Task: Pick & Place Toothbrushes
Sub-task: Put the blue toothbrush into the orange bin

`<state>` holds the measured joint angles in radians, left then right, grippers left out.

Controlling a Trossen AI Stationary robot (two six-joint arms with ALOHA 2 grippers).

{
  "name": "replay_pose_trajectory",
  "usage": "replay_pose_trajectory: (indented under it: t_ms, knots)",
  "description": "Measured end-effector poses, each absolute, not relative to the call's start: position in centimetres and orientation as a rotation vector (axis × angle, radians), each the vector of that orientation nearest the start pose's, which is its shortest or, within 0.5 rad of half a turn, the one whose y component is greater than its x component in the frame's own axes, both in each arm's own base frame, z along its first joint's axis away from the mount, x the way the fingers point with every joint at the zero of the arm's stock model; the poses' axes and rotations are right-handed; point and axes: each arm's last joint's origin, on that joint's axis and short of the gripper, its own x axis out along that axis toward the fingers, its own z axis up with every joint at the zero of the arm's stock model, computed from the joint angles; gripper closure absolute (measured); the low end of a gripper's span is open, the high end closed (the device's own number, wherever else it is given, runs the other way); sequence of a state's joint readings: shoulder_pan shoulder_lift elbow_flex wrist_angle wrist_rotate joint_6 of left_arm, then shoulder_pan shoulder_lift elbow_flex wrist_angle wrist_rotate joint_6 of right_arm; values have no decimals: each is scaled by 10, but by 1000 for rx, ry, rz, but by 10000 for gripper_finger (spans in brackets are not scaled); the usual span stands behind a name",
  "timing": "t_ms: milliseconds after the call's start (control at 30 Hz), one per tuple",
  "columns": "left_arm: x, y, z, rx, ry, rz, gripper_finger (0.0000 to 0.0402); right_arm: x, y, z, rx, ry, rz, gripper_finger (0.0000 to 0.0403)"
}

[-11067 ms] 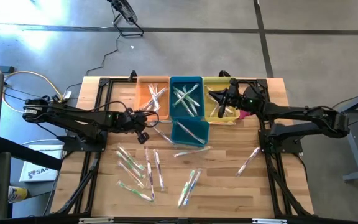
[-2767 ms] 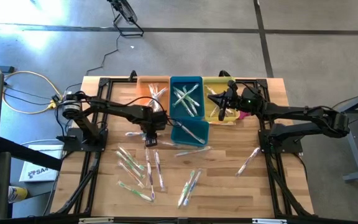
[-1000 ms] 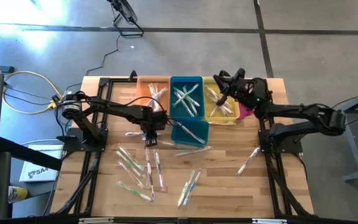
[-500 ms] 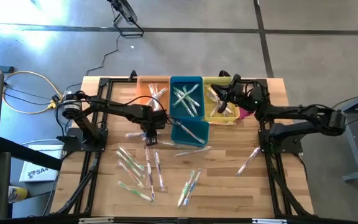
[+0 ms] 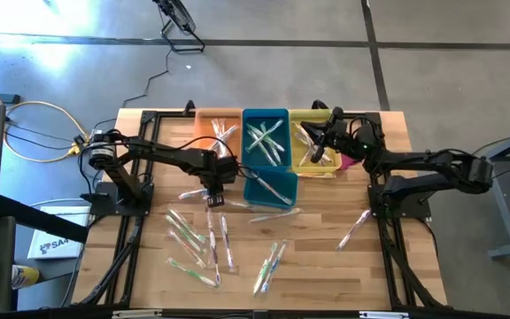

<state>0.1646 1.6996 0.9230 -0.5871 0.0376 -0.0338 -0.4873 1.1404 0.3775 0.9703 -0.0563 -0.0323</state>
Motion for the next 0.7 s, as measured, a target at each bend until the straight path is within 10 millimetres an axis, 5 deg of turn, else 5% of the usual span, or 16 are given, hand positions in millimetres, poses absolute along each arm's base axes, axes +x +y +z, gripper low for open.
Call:
replay_pose_trajectory:
  t_ms: [467, 700]
  knots:
    - [264, 44, 204, -143, 1169, 154, 390, 198, -103, 237, -105, -190, -435, 401]
    - [250, 63, 267, -181, 968, 252, 390, 198, -103, 238, -106, -192, -435, 401]
